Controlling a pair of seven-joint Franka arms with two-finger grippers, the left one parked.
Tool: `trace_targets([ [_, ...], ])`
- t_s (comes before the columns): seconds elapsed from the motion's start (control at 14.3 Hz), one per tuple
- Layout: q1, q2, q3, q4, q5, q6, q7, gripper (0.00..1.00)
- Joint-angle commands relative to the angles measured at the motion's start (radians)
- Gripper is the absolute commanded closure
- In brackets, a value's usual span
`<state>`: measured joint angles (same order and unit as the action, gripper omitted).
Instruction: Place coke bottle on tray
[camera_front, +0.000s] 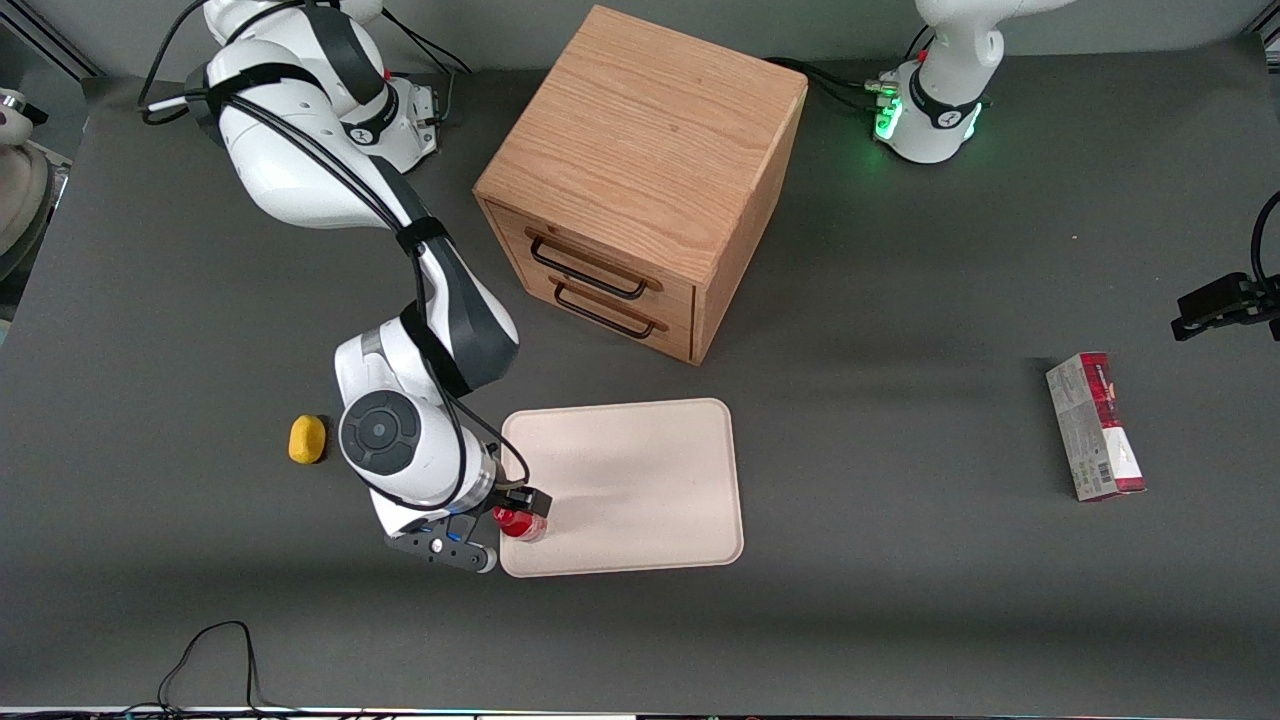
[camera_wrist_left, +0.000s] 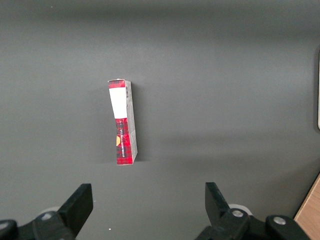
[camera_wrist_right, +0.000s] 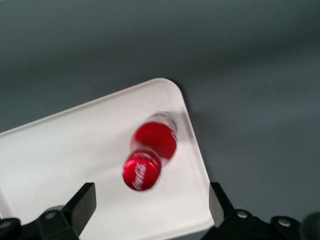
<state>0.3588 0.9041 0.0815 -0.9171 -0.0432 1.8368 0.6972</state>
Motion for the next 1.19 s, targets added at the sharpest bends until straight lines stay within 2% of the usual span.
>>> trace_targets([
  [0.0, -0.02, -0.14, -0.005, -0.144, 0.02, -0.056, -0.079, 0.0],
  [0.28, -0.075, -0.362, -0.009, -0.421, 0.081, -0.05, -0.207, 0.0],
  [0.77, -0.187, -0.75, -0.034, -0.848, 0.088, -0.047, -0.503, 0.0],
  [0.91, -0.195, -0.858, -0.086, -0.914, 0.088, -0.068, -0.603, 0.0],
  [1.12, -0.262, -0.907, -0.097, -0.882, 0.086, -0.158, -0.662, 0.0],
])
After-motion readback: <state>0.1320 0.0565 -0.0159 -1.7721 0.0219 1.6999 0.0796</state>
